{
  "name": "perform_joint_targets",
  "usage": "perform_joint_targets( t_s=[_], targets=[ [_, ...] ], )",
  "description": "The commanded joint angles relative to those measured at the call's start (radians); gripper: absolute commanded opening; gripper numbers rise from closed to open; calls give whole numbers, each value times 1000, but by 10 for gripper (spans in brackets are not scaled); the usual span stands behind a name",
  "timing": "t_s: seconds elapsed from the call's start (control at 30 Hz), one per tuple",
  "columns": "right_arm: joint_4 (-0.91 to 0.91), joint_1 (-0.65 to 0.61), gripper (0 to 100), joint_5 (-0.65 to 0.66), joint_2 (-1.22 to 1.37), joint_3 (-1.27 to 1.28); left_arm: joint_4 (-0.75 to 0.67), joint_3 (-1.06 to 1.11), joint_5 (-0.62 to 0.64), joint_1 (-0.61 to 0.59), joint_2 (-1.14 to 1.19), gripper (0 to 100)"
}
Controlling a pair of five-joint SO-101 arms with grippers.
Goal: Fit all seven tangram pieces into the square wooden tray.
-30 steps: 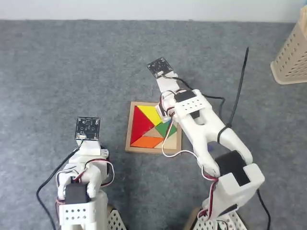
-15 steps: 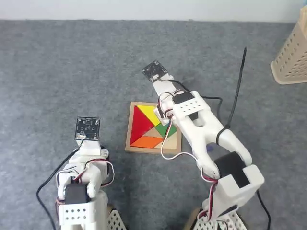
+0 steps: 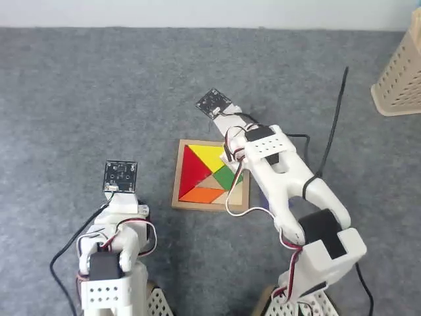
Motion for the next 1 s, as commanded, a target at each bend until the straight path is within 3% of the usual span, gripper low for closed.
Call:
perform_joint_targets(
  t_s=[0.0, 0.37, 0.67, 0.83, 0.97],
  targets=[
    [41, 12, 100, 75, -8, 12, 5, -12, 9, -2, -17, 12],
    [56, -58, 101, 91, -10, 38, 5, -12, 9, -2, -17, 12],
    [58, -62, 101, -80, -71, -2, 5, -12, 9, -2, -17, 12],
    [173, -50, 101, -138, -292, 31, 5, -12, 9, -2, -17, 12],
    [369, 51, 101, -143, -472, 46, 5, -12, 9, -2, -17, 12]
  ],
)
